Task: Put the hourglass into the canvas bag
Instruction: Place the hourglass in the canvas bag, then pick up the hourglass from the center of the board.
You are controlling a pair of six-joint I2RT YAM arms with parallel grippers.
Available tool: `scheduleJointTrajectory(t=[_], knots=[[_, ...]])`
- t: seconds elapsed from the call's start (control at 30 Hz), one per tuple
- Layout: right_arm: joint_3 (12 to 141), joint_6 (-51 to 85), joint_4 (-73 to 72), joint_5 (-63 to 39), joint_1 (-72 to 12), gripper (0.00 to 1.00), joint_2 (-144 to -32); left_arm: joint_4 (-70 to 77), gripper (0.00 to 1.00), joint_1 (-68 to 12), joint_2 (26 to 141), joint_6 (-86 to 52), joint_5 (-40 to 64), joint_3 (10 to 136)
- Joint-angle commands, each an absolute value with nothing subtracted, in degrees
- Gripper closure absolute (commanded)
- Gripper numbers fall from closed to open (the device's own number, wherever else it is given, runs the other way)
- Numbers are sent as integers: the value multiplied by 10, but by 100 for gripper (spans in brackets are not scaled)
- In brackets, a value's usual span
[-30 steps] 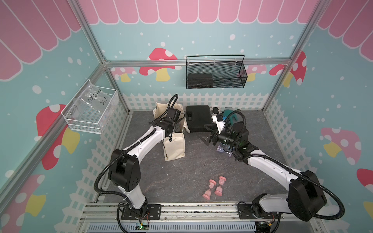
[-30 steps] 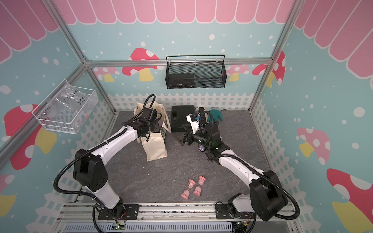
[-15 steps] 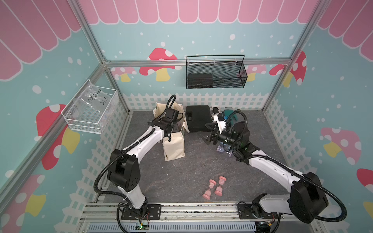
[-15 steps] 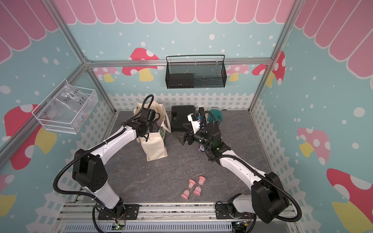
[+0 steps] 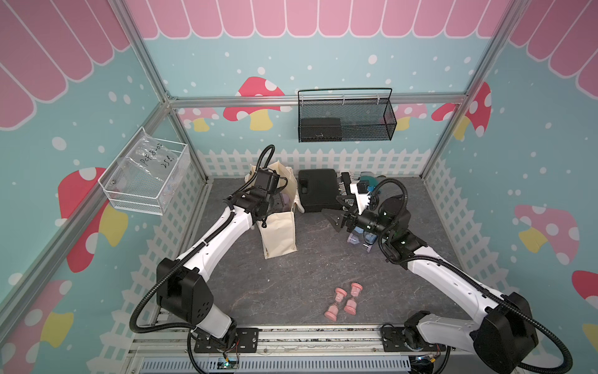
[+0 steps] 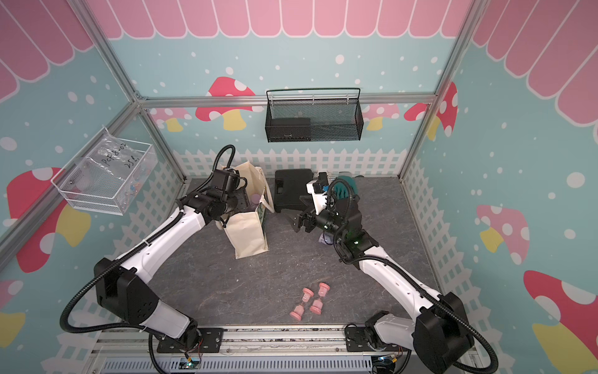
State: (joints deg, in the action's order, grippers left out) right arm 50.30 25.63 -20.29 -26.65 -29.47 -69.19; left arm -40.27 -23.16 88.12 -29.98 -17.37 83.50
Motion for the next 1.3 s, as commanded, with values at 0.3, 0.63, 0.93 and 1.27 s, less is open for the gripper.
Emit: scheduleJointTrajectory(t=[0.3, 0.63, 0.93, 1.27], knots=[[501, 243, -11, -185, -291, 0, -614, -406, 27, -347, 741, -302, -213, 812], [459, 270, 112, -118, -291, 0, -555, -377, 25, -453, 668, -343, -188, 717], [411, 314, 184, -107, -292, 0, -524, -330, 22, -520, 707, -379, -92, 649], [347, 364, 214, -71, -292, 0, -486, -309, 22, -605, 799, -358, -9, 632]])
